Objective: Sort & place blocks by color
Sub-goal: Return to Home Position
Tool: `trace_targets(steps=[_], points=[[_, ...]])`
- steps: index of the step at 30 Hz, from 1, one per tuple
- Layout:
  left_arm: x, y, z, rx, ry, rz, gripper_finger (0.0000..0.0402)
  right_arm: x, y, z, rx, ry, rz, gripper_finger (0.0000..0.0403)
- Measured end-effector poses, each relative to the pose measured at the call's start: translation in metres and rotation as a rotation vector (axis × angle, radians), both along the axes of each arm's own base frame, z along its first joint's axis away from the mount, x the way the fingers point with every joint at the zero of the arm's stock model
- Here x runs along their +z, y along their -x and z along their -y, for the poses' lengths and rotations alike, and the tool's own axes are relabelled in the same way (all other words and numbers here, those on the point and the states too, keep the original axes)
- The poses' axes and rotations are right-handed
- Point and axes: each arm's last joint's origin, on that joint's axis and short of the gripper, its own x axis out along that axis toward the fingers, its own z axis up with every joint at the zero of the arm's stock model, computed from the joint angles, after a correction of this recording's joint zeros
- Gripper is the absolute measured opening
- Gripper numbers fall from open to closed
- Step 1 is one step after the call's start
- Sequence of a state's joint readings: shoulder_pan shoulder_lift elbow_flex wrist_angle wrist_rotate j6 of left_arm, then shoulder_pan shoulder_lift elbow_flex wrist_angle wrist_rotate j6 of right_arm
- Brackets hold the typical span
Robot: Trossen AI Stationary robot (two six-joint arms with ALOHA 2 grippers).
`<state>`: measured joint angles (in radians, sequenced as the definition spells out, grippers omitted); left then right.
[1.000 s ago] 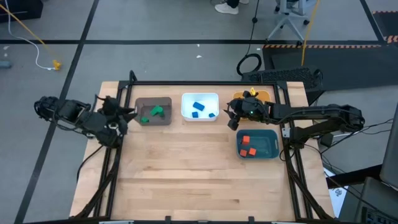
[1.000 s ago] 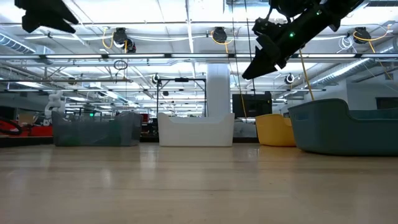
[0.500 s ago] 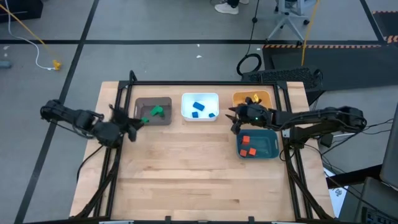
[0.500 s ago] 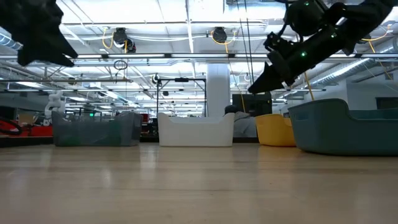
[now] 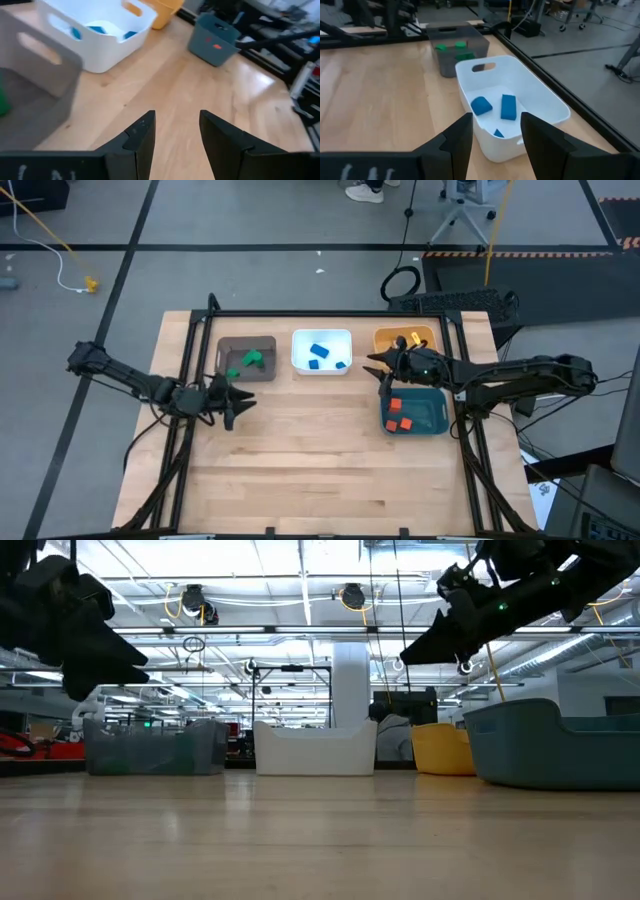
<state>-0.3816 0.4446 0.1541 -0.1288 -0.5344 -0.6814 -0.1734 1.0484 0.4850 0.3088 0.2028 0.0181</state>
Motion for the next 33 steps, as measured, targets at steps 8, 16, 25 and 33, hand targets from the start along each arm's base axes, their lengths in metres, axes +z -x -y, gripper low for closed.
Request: trace_targets(steps=[8,16,25,33], points=[[-0.018,-0.001,0.002,-0.087,-0.073,0.077,0.0154,0.002,-0.001,-0.011,0.055,0.004,0.007,0.0157],[-0.026,0.0,0.001,-0.109,-0.112,0.071,0.0154,-0.013,0.004,-0.026,0.141,0.042,0.001,0.0157],[-0.027,0.001,0.001,-0.108,-0.111,0.069,0.0154,-0.05,0.032,-0.036,0.164,-0.006,0.164,0.0157],[-0.027,0.001,0.001,-0.104,-0.1,0.07,0.0154,-0.056,0.047,-0.037,0.167,-0.007,0.301,0.0157]])
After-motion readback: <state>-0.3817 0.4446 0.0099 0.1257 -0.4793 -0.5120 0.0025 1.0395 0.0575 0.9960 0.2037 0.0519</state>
